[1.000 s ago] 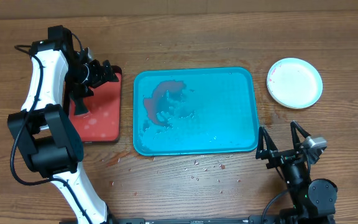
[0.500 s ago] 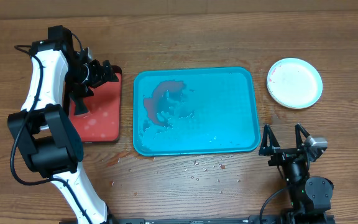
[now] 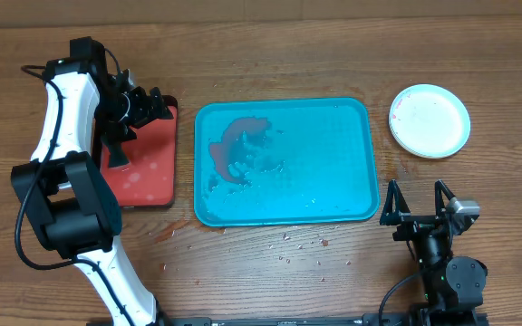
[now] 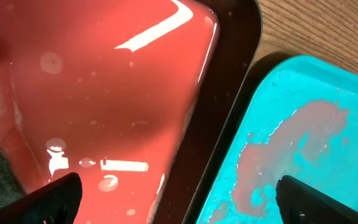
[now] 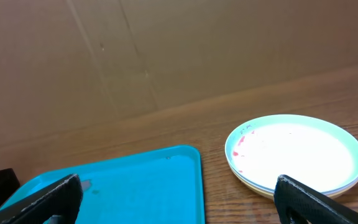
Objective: Clean dirty plates on tray and stack at the side
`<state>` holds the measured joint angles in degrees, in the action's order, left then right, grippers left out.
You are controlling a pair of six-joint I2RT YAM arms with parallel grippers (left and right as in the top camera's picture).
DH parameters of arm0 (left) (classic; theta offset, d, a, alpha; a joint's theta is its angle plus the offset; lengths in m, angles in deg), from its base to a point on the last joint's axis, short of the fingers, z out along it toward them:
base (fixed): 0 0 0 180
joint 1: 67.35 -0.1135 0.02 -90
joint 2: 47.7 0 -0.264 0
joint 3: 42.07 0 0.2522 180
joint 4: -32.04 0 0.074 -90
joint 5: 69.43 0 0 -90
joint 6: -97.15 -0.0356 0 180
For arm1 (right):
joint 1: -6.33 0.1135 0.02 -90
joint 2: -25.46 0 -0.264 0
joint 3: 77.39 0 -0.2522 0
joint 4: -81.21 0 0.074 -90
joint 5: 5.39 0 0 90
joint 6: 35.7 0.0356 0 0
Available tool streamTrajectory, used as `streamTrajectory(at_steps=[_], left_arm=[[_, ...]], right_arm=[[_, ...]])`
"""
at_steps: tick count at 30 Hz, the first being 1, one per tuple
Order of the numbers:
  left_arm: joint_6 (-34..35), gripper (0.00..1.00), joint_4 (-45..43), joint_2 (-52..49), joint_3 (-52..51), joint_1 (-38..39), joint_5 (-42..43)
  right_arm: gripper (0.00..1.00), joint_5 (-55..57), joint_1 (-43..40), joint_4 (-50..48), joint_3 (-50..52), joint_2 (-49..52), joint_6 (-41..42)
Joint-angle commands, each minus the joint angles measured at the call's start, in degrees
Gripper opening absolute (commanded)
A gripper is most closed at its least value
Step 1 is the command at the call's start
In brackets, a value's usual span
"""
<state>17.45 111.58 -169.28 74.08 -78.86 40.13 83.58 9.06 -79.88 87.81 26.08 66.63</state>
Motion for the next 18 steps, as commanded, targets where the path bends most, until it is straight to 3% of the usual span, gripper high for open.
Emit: streamTrajectory(at_steps=[1,18], left_arm=[[-1.11,1.0,-0.04,0.61,1.33,-0.11,0.85],[-1.14,1.0,0.28,0.48,1.31,-0.11,0.81]], right_arm=[[1.0,0.57,-0.22,-0.33,0.57,-0.46,-0.39],[1.0,0.57,-0.22,-0.33,0.57,-0.46,-0.39]])
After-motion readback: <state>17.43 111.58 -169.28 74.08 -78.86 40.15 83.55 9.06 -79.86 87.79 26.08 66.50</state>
